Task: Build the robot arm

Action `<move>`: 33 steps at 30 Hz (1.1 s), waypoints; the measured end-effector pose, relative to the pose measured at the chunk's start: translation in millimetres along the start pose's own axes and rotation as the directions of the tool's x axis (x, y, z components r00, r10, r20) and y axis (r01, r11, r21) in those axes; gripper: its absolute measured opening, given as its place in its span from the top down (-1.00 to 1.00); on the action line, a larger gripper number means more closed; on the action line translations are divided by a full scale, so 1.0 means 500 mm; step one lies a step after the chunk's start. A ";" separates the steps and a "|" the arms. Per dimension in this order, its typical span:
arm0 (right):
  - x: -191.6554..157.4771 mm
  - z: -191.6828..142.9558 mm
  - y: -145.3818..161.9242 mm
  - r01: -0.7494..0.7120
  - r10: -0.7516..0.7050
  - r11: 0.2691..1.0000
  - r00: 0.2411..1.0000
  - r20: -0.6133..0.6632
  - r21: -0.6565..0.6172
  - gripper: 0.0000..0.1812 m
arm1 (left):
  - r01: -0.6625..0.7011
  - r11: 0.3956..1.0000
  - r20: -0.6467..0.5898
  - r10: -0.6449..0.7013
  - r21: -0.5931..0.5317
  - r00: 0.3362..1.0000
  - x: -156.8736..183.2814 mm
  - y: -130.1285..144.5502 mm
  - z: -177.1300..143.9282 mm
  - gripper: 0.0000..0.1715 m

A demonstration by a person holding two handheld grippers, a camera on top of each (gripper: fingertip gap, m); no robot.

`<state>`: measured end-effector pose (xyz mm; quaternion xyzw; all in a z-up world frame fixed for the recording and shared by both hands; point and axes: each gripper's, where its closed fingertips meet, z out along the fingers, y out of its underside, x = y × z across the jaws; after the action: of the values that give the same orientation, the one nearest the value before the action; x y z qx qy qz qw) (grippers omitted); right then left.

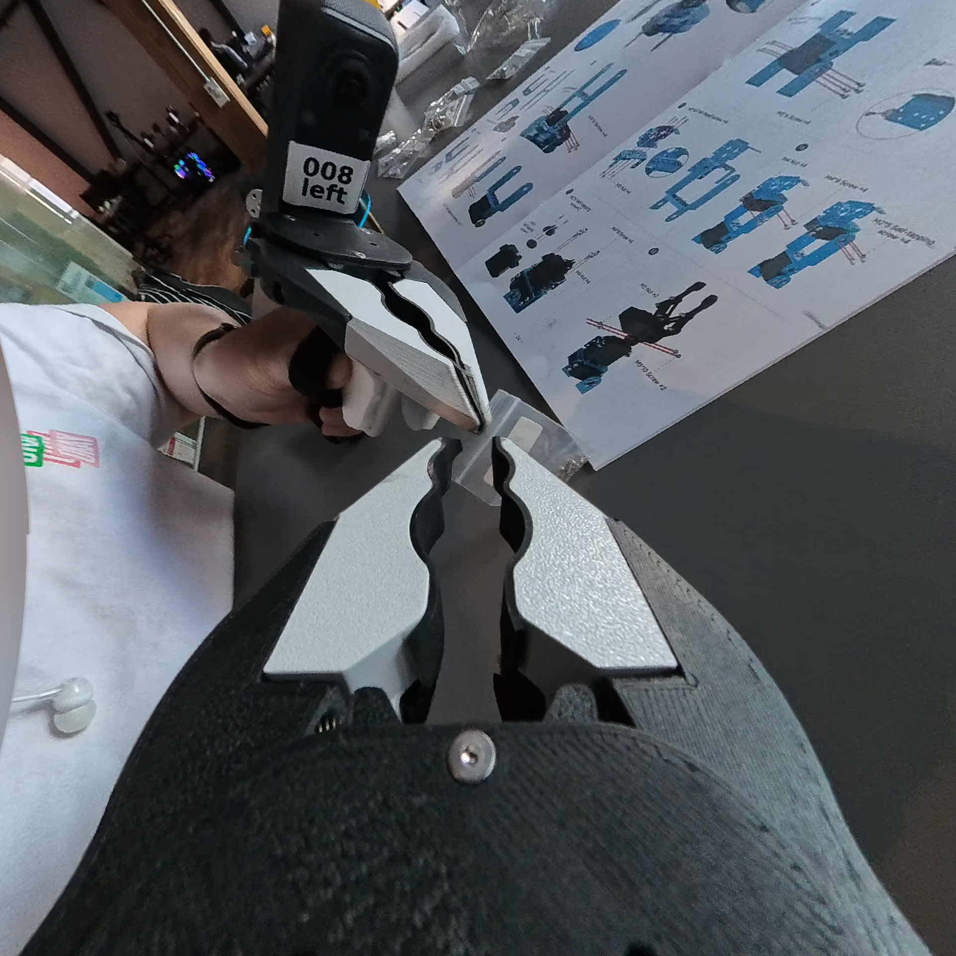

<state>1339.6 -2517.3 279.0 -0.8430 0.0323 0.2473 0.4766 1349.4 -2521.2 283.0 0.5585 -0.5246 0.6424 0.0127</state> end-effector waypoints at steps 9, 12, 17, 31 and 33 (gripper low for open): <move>0.007 -0.003 -0.003 -0.025 0.025 1.000 1.000 0.008 0.006 0.91 | -0.027 1.000 0.007 0.027 -0.012 1.000 0.003 0.004 0.002 1.00; 0.007 -0.002 0.001 -0.020 0.020 1.000 1.000 0.004 -0.004 0.92 | -0.028 0.999 0.010 0.028 -0.017 1.000 0.003 0.006 0.003 1.00; 0.008 -0.002 0.003 0.010 -0.011 1.000 1.000 -0.016 -0.020 0.96 | -0.013 1.000 0.005 0.014 -0.017 1.000 0.003 0.007 0.004 1.00; -0.002 -0.013 -0.013 -0.227 0.214 0.973 0.948 0.235 0.031 1.00 | -0.012 0.999 -0.072 0.014 0.039 0.997 0.023 -0.009 0.002 1.00; -0.013 -0.024 -0.029 -0.295 0.261 0.954 0.909 0.326 0.058 1.00 | -0.004 0.998 -0.098 0.011 0.068 0.995 0.029 -0.019 -0.001 0.92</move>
<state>1342.6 -2520.3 298.2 -0.7531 0.0888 0.4415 0.4797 1349.2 -2524.9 299.9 0.5242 -0.5033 0.6867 0.0170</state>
